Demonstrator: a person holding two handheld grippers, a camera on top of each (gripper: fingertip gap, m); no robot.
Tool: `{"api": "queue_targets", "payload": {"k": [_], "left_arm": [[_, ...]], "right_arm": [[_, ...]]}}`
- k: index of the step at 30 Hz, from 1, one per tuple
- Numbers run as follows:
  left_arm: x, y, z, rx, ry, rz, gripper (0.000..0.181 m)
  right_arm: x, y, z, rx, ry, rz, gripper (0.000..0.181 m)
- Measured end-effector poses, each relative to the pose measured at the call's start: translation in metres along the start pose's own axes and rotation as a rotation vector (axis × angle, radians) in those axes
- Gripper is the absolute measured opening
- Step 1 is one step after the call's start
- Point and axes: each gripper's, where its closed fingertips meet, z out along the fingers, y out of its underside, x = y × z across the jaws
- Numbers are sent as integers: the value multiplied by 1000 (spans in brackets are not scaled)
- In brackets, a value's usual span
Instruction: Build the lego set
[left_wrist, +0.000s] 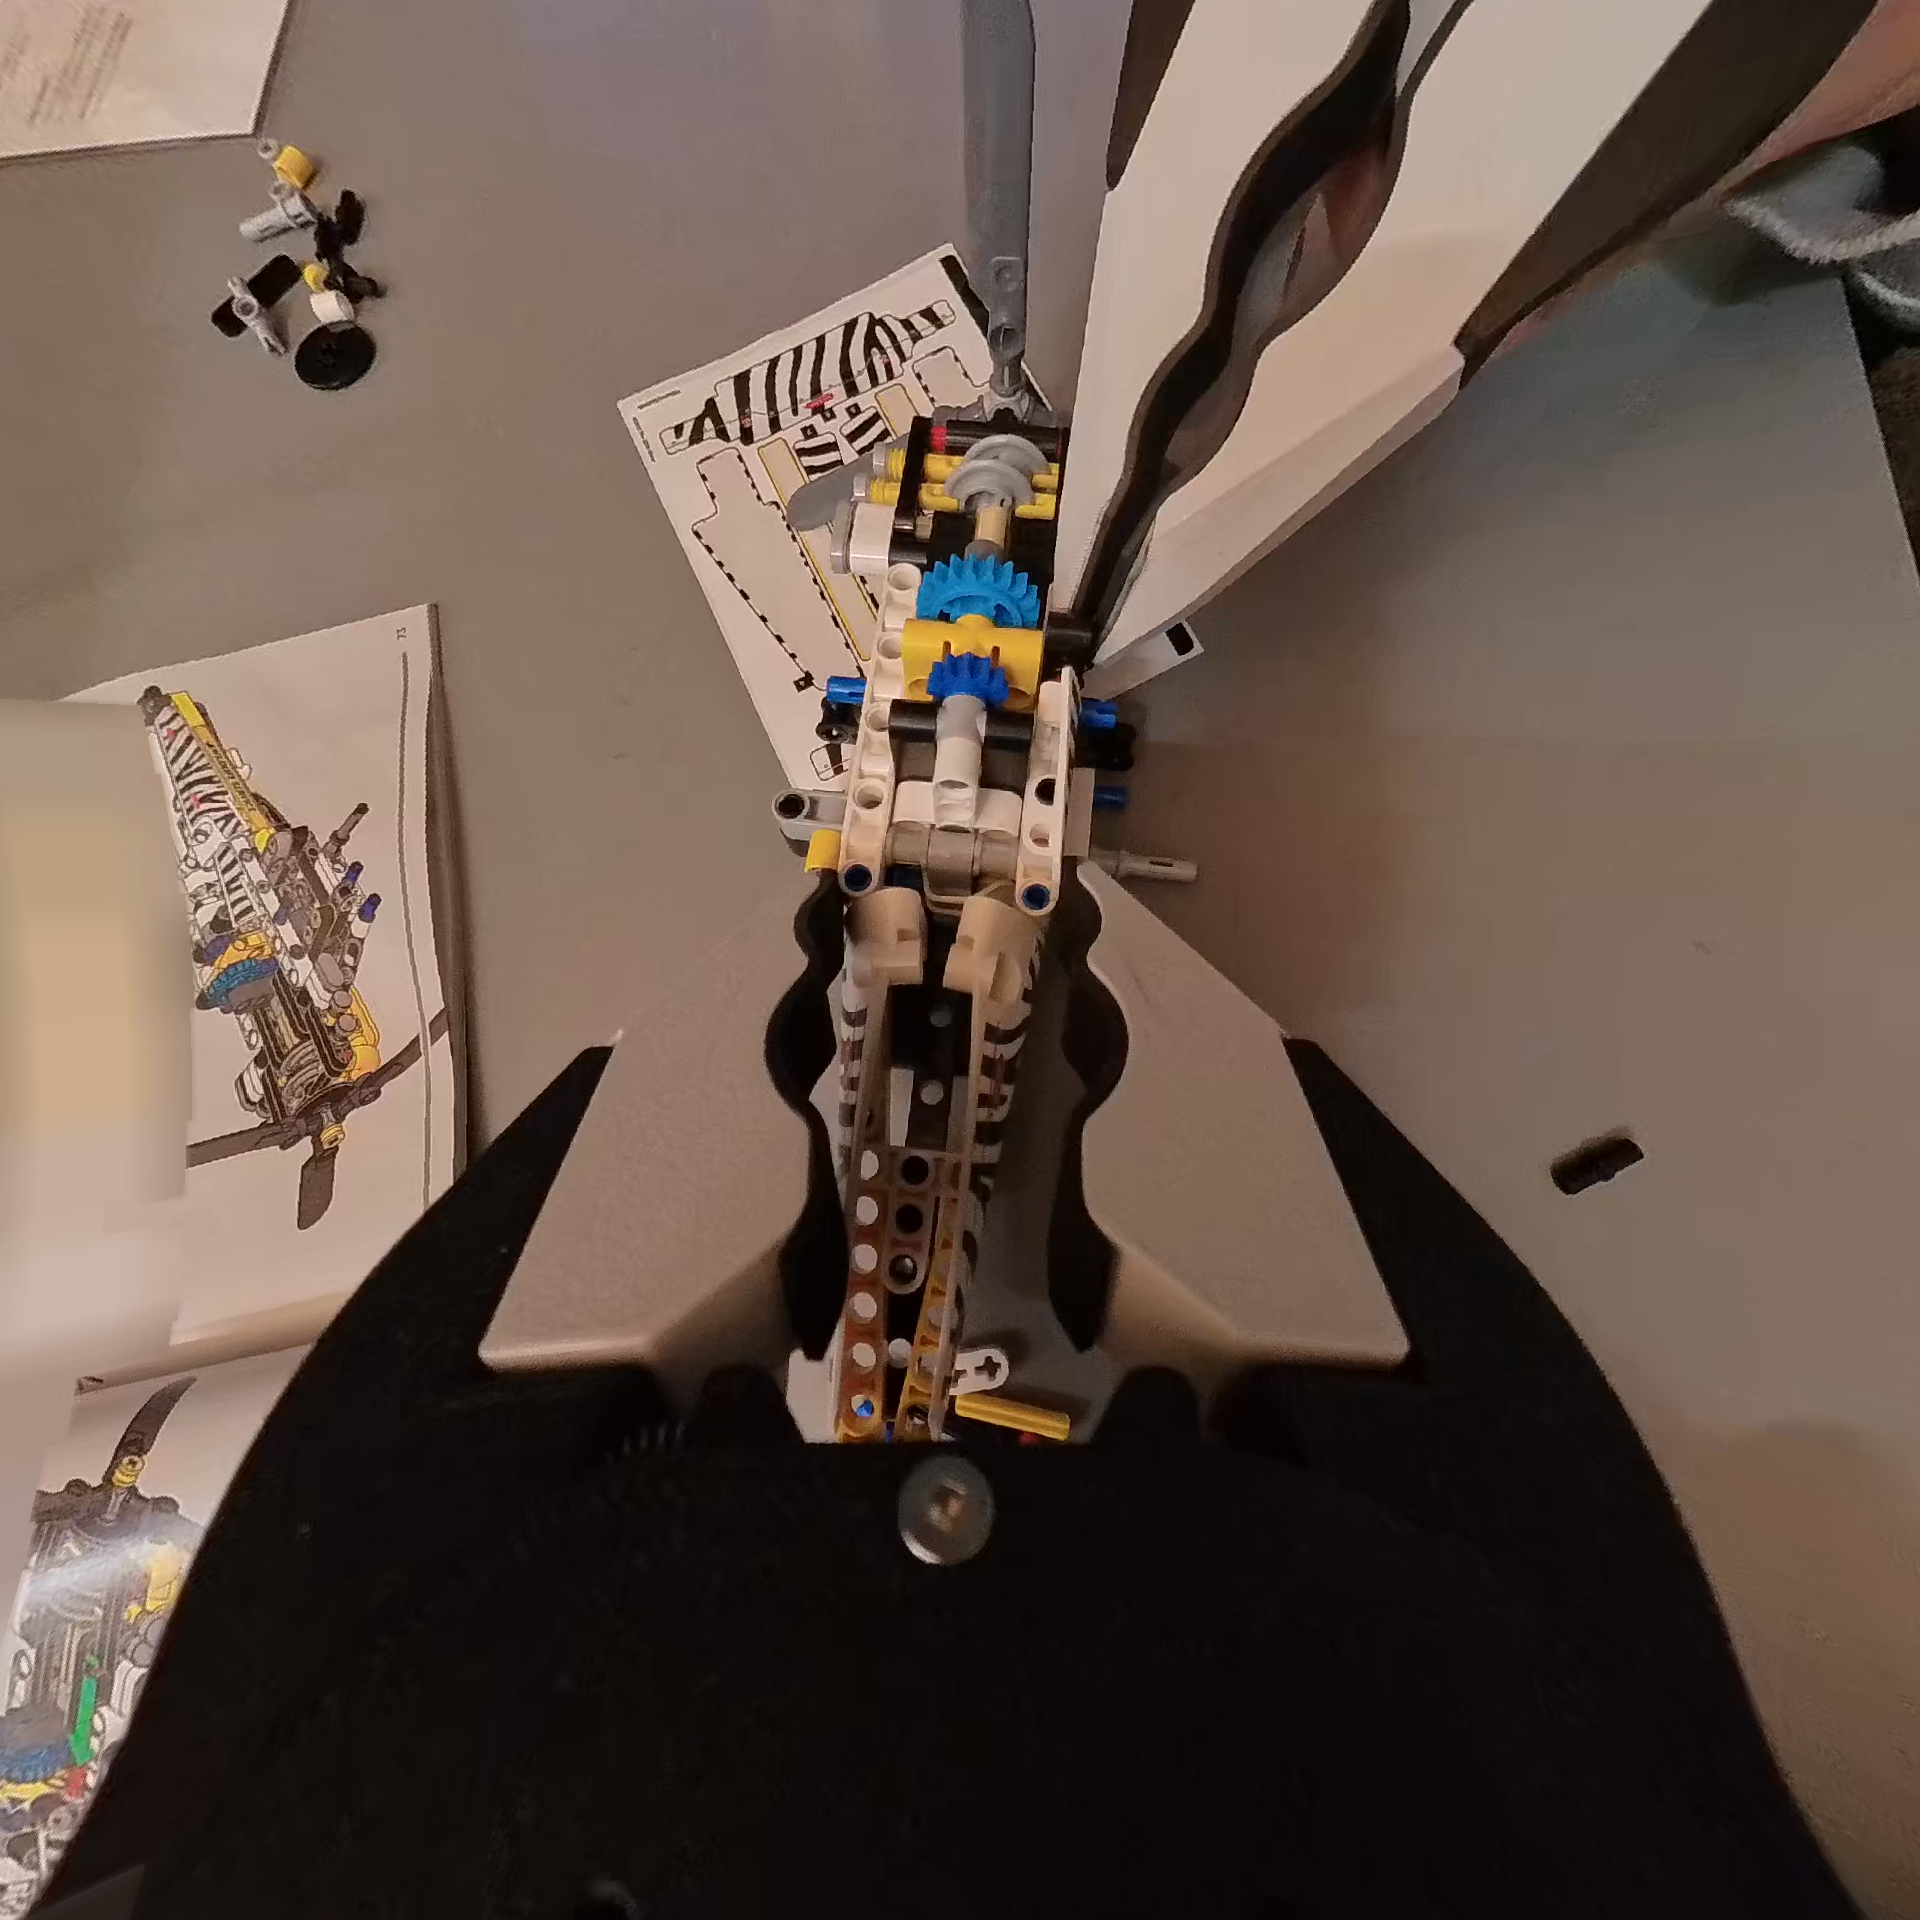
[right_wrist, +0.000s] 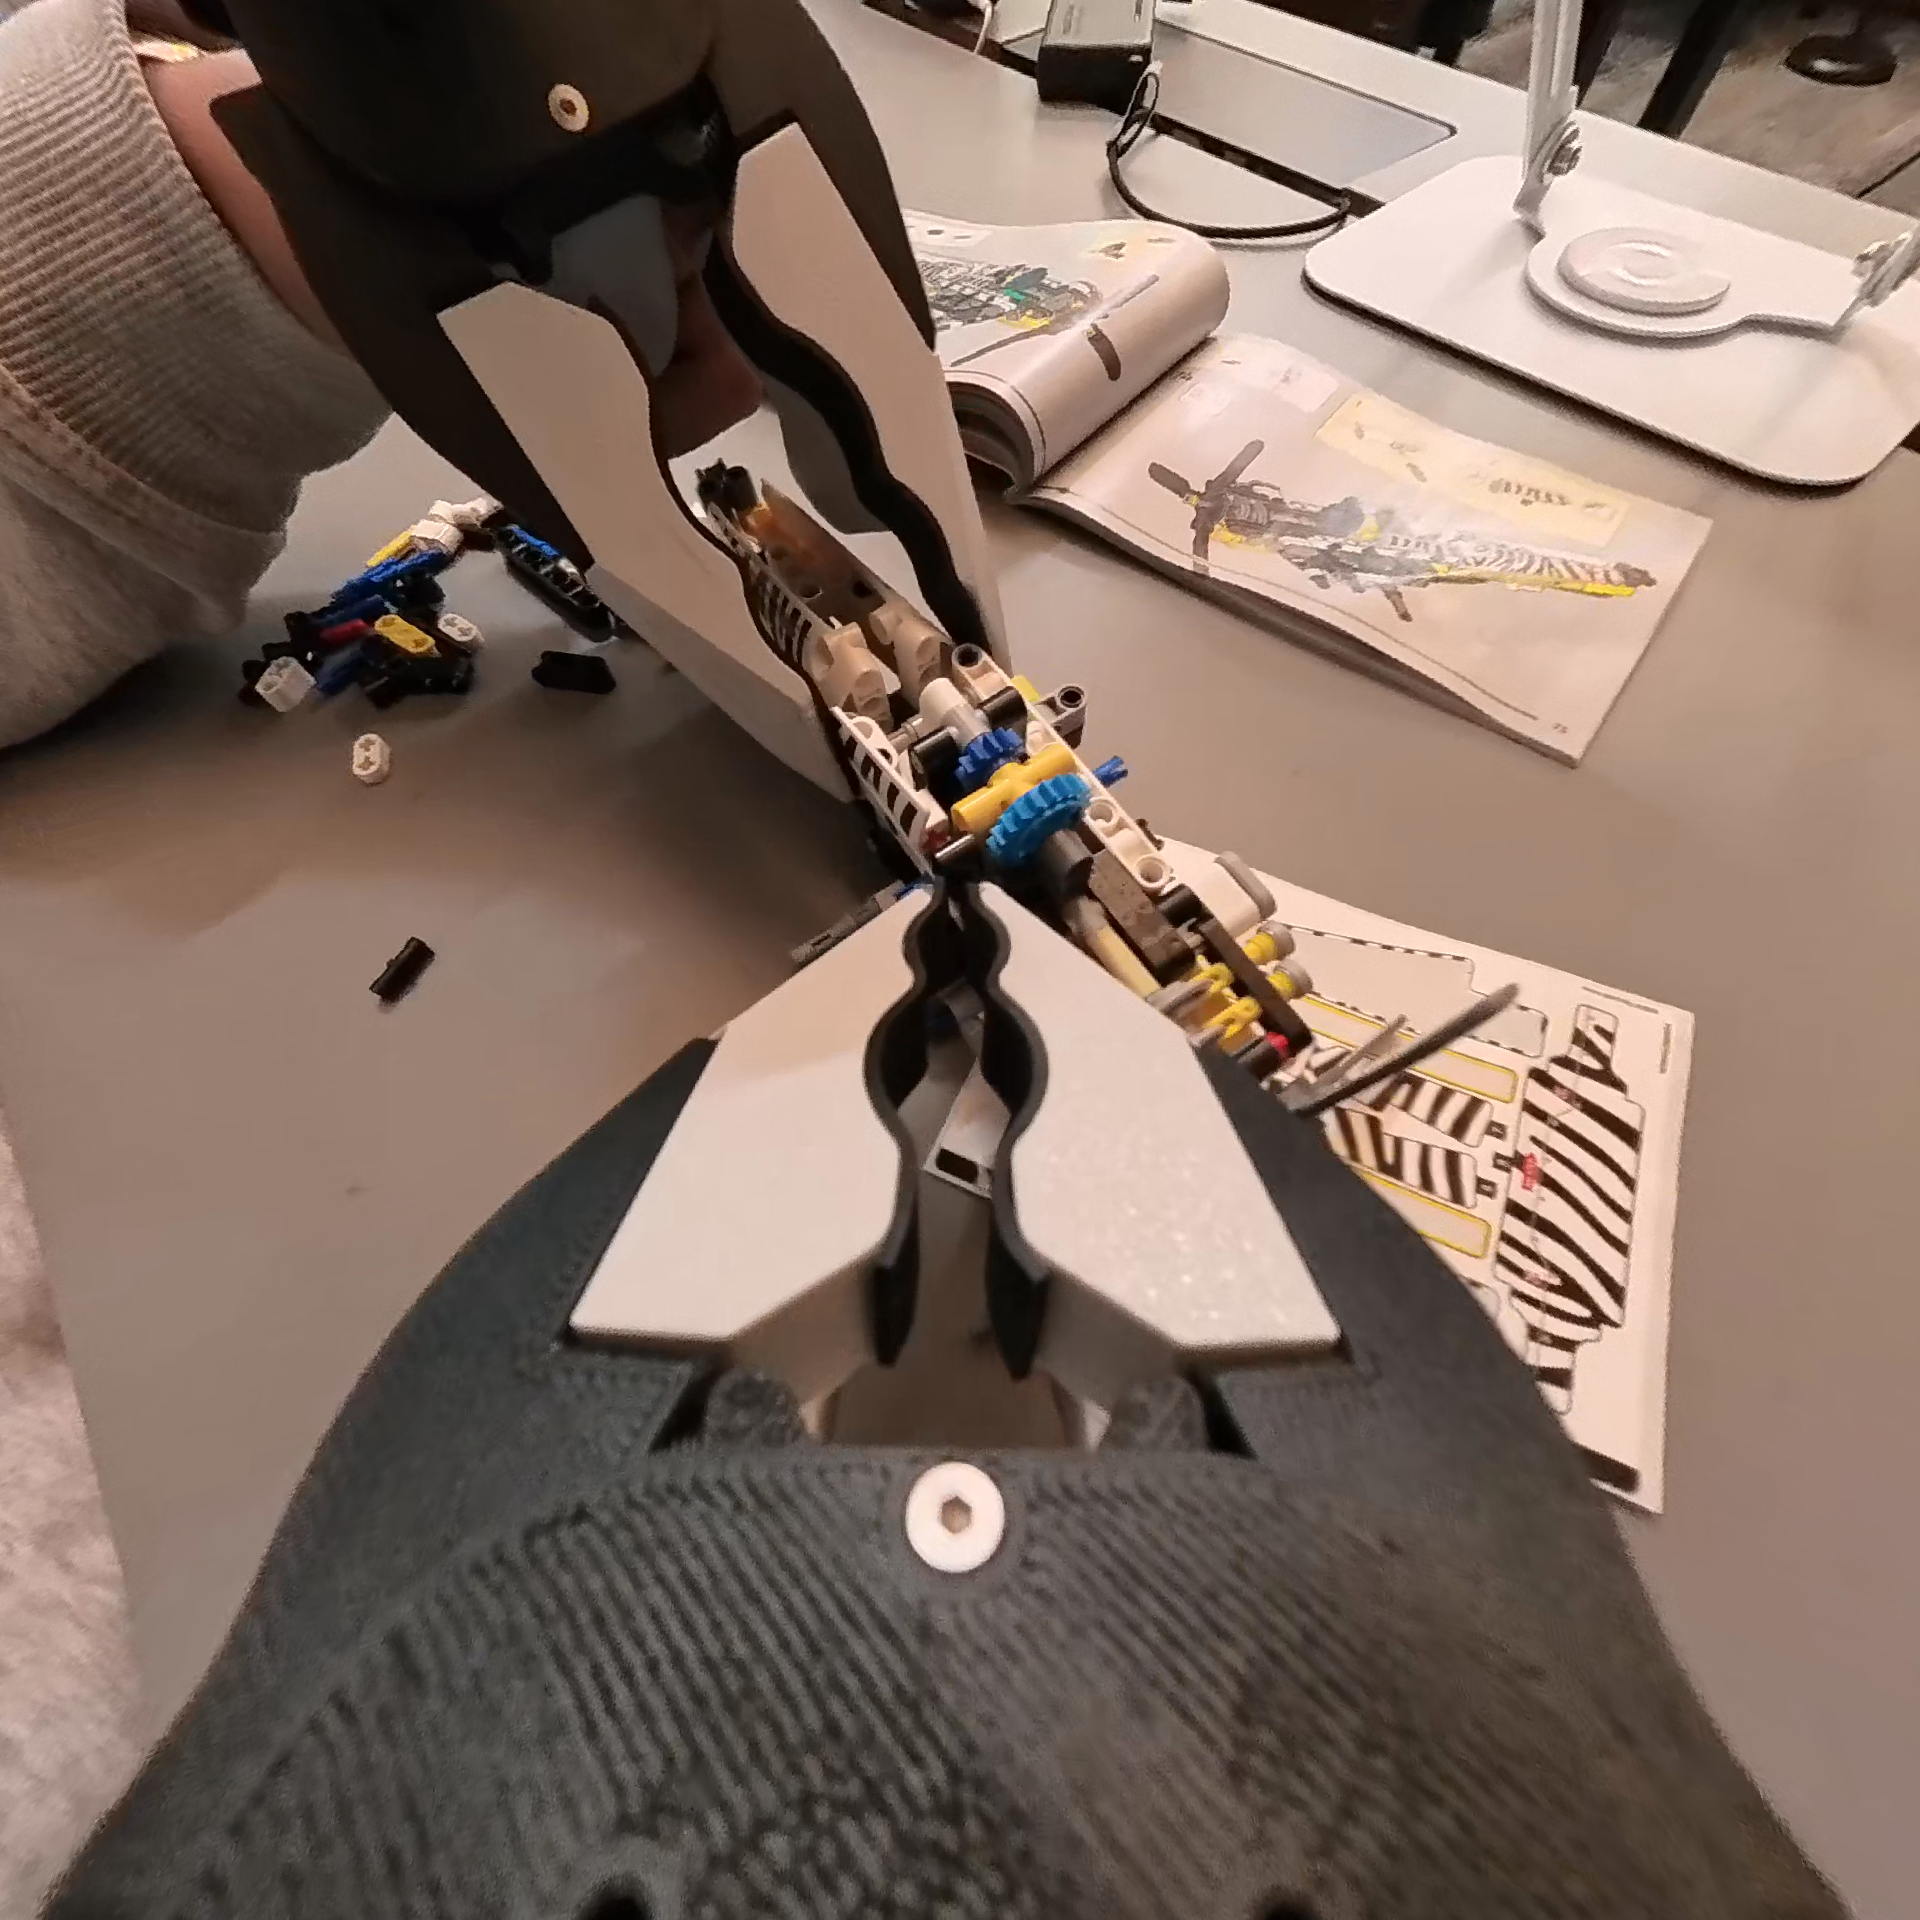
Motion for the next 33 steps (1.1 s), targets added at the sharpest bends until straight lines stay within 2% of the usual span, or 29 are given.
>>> {"api": "queue_targets", "payload": {"k": [3,6,9,13,33], "left_arm": [[0,2,1,-9,-12,13,40],[-1,12,5,-63,-41,41,52],[0,7,3,-33,-31,47,41],[-2,2,0,4,-30,30,45],[-3,-1,1,9,-32,25,39]], "right_arm": [[0,0,0,-5,3,-4,0],[1,1,1,-6,12,-10,1],[1,2,0,-12,10,-14,1],[1,1,1,-4,10,-13,2],[3,1,0,-8,26,-12,1]]}}
